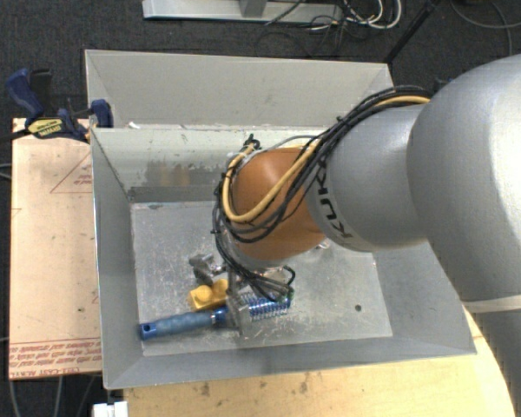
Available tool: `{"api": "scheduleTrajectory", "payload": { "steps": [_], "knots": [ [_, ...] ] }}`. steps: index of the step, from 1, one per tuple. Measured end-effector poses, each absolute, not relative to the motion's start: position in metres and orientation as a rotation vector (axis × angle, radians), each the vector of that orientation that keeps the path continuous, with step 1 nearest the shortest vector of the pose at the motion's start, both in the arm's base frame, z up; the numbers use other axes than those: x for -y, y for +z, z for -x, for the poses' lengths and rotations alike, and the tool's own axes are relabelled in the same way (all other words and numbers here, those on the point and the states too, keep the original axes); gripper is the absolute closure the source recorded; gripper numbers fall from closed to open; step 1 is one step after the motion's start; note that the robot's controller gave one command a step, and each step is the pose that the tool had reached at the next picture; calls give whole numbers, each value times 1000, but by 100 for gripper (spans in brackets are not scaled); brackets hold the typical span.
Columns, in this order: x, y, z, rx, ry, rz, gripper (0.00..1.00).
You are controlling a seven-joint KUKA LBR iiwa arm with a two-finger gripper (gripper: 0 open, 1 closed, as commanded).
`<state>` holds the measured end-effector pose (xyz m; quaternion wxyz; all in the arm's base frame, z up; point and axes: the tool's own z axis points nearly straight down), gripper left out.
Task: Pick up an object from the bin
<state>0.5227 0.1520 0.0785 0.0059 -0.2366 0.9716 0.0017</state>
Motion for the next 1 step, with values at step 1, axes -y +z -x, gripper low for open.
{"api": "scheduleTrajectory", "payload": {
  "steps": [1],
  "knots": [
    [-152, 79, -531, -3051, 8, 735, 100]
  ]
}}
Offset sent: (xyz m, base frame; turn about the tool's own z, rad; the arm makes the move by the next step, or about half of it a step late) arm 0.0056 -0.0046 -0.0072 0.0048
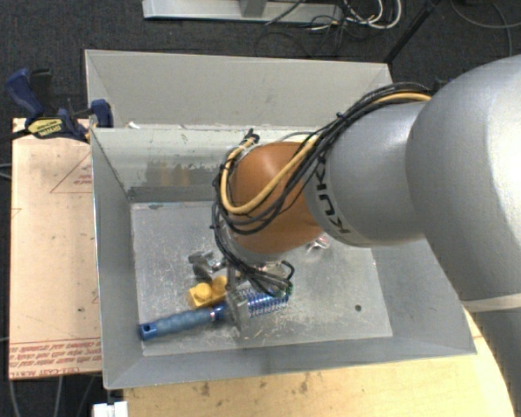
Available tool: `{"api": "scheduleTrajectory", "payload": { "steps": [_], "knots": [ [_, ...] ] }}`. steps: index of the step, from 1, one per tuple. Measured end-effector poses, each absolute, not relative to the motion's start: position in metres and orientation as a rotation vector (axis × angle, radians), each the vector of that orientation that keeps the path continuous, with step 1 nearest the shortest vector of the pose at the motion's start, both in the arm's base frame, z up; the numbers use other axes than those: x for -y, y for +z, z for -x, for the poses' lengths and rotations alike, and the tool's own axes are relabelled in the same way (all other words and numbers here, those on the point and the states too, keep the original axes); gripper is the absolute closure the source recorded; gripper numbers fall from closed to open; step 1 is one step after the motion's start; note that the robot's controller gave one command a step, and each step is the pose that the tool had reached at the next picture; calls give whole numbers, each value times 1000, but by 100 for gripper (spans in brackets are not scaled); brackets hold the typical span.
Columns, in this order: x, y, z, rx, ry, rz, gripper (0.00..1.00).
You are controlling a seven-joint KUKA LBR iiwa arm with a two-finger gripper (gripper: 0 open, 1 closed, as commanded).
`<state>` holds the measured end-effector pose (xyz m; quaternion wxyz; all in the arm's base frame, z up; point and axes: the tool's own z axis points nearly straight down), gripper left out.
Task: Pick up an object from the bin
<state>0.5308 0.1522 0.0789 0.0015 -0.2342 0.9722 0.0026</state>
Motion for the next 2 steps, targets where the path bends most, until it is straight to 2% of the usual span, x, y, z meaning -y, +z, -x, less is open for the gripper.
{"api": "scheduleTrajectory", "payload": {
  "steps": [1, 2],
  "knots": [
    [-175, 83, -508, -2969, 5, 876, 100],
    [-198, 216, -489, -3017, 4, 837, 100]
  ]
}}
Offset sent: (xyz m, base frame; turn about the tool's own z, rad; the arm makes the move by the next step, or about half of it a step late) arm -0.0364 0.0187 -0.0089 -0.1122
